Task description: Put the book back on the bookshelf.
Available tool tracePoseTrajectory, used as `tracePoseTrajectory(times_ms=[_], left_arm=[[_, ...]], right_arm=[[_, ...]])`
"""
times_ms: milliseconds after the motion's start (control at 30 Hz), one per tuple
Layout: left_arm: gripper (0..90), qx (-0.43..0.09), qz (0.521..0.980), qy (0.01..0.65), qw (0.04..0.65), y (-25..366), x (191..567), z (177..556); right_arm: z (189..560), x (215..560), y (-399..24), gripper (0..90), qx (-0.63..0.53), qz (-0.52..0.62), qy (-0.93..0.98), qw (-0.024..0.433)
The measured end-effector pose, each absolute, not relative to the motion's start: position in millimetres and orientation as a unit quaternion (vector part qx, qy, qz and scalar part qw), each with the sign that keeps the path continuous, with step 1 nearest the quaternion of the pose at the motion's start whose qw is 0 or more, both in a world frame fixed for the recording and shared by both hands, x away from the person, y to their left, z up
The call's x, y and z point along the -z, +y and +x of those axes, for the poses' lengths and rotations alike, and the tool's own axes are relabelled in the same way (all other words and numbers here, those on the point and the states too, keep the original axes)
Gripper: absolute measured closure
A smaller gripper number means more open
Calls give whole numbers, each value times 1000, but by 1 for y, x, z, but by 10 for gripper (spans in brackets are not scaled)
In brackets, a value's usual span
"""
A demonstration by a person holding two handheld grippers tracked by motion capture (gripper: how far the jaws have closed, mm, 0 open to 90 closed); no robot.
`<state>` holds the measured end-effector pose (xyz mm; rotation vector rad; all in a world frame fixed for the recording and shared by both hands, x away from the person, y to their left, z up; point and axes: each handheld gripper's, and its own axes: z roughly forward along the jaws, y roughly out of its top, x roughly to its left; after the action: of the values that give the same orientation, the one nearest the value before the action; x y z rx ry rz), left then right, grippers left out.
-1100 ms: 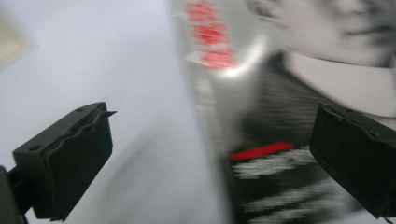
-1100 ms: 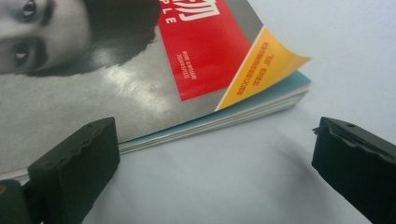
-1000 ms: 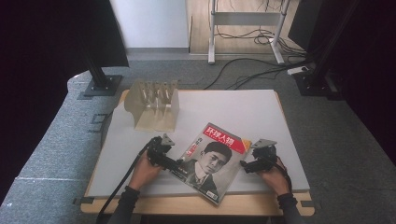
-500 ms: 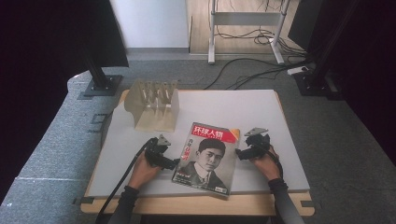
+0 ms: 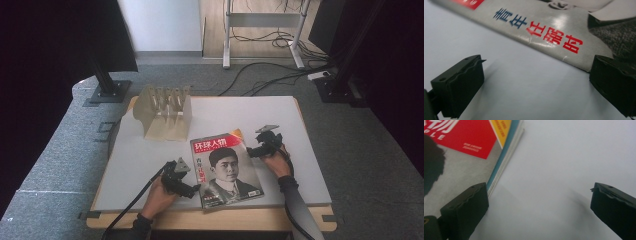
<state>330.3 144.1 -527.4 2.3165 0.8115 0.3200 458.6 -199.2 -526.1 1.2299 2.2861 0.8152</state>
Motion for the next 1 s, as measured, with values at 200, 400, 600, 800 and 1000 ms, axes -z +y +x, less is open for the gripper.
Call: tracePoseTrajectory(times_ms=[200,400,600,800,1000], left_arm=[[0,-104,893,293,325,140,527,331],[0,-134,873,333,329,153,524,350],[0,-130,867,356,324,153,528,362],[0,-130,866,358,324,152,528,362],[0,-130,866,359,324,152,528,362]], right_arm=[[469,525,-192,71,-297,440,823,201],[461,518,-199,97,-339,436,819,159],[451,515,-186,139,-378,408,824,106],[458,521,-166,211,-374,403,830,95],[463,525,-154,247,-387,412,820,90]])
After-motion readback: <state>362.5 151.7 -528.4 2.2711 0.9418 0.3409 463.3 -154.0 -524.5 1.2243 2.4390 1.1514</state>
